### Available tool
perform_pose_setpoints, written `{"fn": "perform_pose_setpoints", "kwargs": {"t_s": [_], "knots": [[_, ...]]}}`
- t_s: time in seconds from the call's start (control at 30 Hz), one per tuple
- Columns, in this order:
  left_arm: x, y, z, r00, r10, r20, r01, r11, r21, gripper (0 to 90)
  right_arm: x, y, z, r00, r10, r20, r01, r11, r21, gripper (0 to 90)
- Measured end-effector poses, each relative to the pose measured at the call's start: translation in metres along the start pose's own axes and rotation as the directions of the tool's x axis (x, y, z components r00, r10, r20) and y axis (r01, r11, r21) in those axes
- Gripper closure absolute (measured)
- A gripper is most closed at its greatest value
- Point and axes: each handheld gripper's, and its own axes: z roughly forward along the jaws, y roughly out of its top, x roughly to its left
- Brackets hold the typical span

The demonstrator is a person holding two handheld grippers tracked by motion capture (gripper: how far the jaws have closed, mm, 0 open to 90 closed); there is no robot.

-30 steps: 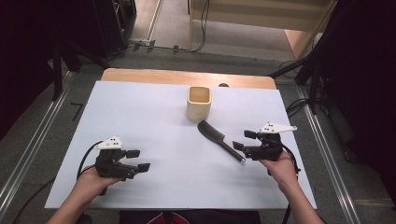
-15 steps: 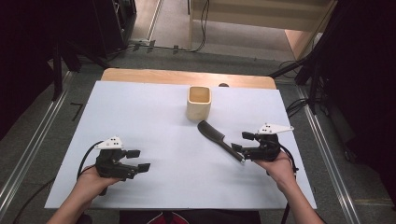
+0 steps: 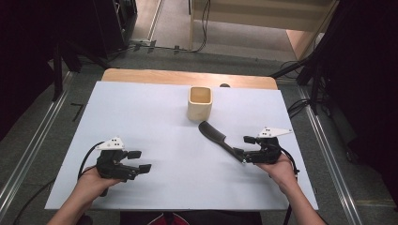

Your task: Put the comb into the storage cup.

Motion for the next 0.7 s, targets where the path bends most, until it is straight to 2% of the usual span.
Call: {"fn": "perform_pose_setpoints", "kwargs": {"t_s": [0.3, 0.47, 0.57, 0.7], "knots": [[0.0, 0.0, 0.0, 1.0, 0.0, -0.003, 0.0, 1.0, 0.0, 25.2, 0.0, -0.008, 0.009, 0.9996, -0.013, 0.025, 0.012, 0.999, 0.039, 25.3], [0.0, 0.0, 0.0, 1.0, 0.0, -0.004, 0.0, 1.0, 0.0, 25.1, 0.002, -0.013, 0.014, 0.9987, -0.04, 0.033, 0.037, 0.997, 0.067, 27.2], [0.0, 0.0, 0.0, 1.0, 0.0, -0.004, 0.0, 1.0, -0.001, 25.1, 0.002, -0.015, 0.017, 0.9991, -0.028, 0.031, 0.025, 0.997, 0.077, 27.8], [0.0, 0.0, -0.001, 1.0, 0.001, -0.004, -0.001, 1.0, 0.0, 25.2, 0.002, -0.016, 0.018, 0.9988, -0.034, 0.036, 0.031, 0.996, 0.082, 29.9]]}}
